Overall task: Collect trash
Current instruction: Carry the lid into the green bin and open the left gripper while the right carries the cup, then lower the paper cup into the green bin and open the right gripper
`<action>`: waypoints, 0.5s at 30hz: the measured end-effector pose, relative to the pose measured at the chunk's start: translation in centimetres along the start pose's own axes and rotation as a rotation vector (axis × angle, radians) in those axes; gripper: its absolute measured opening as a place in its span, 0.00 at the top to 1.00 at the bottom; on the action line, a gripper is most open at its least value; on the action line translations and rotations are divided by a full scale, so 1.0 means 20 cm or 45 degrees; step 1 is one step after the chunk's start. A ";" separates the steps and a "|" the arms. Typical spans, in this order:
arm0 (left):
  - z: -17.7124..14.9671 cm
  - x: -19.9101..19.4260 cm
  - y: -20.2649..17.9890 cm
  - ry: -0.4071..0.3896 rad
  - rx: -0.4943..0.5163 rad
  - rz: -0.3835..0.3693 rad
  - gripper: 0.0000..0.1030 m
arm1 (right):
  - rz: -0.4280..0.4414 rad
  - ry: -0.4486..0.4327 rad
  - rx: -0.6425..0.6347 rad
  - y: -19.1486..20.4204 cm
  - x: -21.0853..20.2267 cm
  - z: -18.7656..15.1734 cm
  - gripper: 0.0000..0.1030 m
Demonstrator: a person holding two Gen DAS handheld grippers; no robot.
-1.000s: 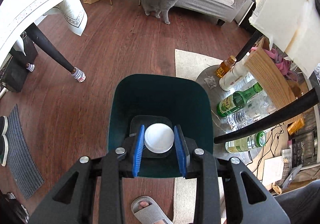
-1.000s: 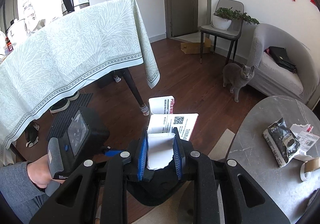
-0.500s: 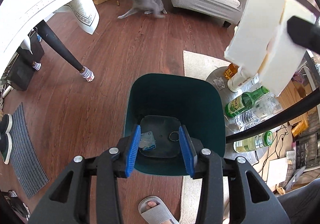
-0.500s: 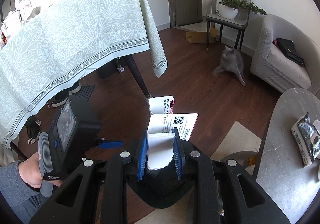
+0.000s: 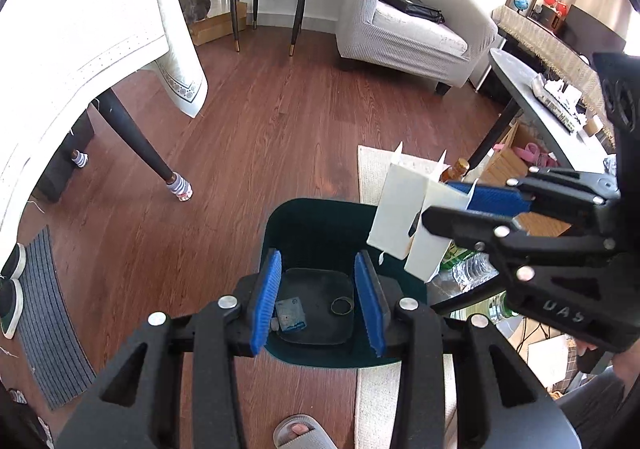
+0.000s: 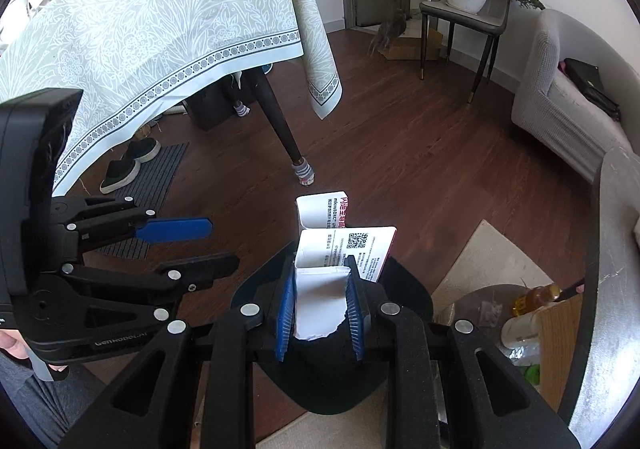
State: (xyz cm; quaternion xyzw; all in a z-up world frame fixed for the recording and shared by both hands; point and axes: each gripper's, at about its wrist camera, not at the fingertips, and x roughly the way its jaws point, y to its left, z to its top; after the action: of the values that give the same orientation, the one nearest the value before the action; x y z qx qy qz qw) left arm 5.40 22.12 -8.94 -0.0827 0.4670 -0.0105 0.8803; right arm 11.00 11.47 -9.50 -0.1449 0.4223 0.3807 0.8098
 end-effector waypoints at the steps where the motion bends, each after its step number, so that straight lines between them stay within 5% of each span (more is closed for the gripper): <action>1: 0.01 -0.02 -0.01 -0.014 -0.005 -0.004 0.63 | 0.006 0.000 0.004 0.00 0.01 -0.01 0.77; 15: 0.16 -0.23 -0.11 -0.169 -0.016 -0.057 0.75 | 0.013 0.164 0.022 -0.03 0.27 -0.18 0.77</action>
State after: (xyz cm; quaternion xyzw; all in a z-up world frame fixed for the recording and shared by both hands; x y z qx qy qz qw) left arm 5.56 20.83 -3.11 -0.0993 0.4057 -0.0218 0.9083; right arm 11.21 11.71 -16.02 -0.1600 0.4777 0.3710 0.7801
